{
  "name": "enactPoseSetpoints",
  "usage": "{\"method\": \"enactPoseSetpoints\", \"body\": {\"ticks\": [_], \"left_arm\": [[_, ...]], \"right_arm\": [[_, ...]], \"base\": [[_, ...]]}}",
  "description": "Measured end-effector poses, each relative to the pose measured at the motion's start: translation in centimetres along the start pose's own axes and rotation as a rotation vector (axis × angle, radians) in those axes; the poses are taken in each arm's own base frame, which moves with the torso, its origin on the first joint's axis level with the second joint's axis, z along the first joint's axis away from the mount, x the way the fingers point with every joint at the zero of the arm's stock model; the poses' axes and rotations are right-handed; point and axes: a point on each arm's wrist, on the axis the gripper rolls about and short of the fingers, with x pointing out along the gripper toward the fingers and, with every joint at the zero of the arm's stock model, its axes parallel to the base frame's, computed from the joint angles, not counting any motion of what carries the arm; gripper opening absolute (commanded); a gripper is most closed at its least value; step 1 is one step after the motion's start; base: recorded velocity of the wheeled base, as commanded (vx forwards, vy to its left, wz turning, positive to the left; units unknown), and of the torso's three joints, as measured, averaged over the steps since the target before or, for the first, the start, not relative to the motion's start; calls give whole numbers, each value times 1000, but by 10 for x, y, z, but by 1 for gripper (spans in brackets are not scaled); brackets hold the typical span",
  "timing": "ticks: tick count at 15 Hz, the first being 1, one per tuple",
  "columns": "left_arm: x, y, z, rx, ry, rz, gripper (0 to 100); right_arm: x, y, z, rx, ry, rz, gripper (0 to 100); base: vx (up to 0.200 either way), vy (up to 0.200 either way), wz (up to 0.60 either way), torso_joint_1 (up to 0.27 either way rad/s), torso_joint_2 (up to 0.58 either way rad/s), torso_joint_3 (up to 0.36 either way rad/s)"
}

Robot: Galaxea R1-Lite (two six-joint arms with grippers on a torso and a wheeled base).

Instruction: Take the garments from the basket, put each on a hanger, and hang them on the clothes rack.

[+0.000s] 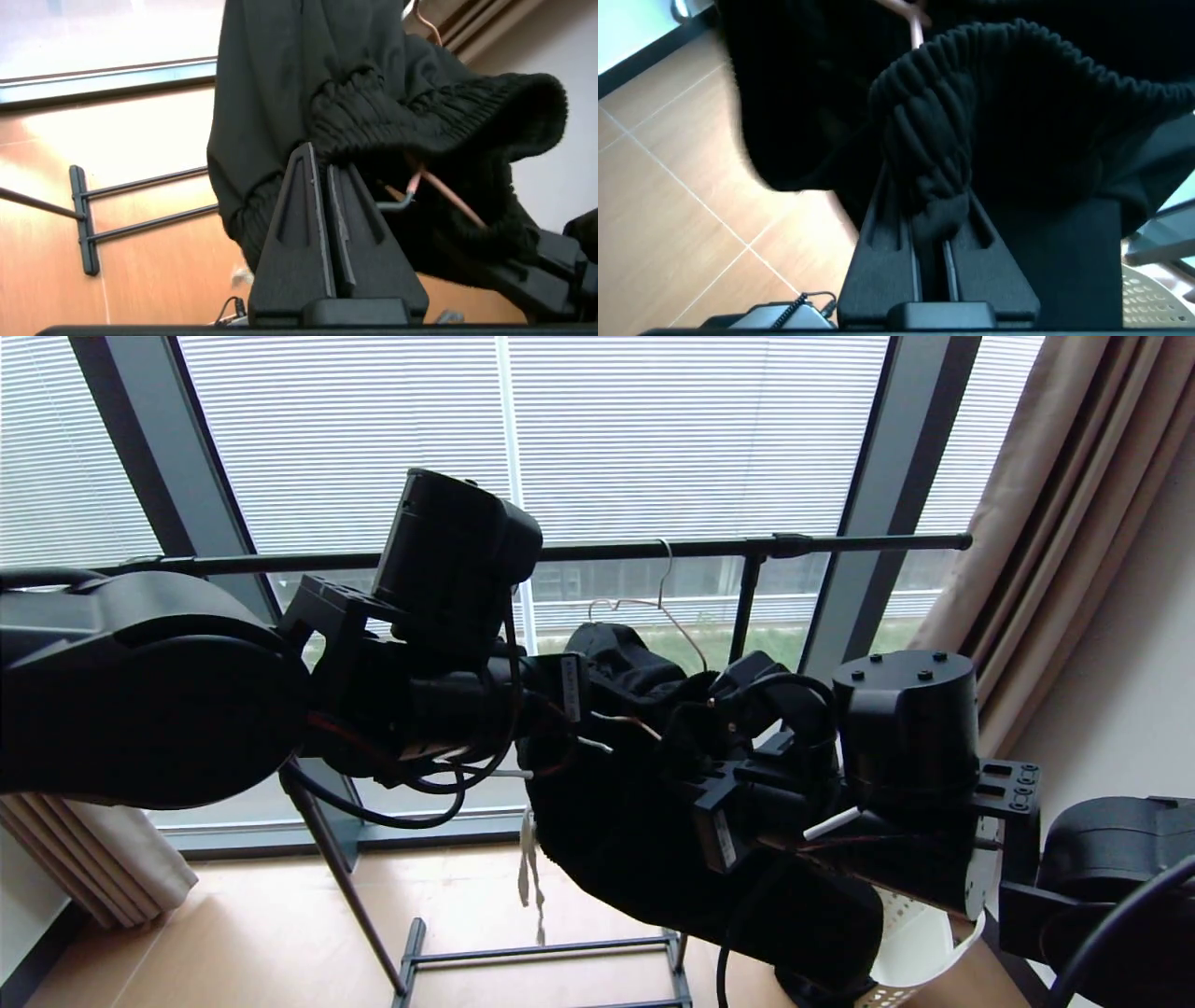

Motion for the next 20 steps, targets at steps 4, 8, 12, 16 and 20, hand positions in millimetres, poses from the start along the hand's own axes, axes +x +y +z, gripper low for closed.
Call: {"method": "enactPoseSetpoints", "body": {"ticks": [4, 8, 12, 16, 20], "left_arm": [[1, 4, 1, -8, 0, 11, 0], [2, 5, -1, -8, 5, 14, 0], [3, 6, -14, 15, 53, 6, 0], [1, 2, -26, 36, 101, -45, 0], [4, -1, -38, 58, 145, -58, 0]], "right_arm": [[0, -1, -1, 2, 2, -2, 0], [-1, 0, -1, 0, 3, 0, 0], [-1, 0, 1, 8, -5, 9, 0], [-2, -5, 3, 59, -12, 79, 0], [-2, -12, 9, 84, -101, 116, 0]], "base": [[0, 0, 0, 0, 0, 0], [0, 0, 0, 0, 0, 0], [0, 0, 0, 0, 0, 0], [0, 0, 0, 0, 0, 0], [0, 0, 0, 0, 0, 0]]}}
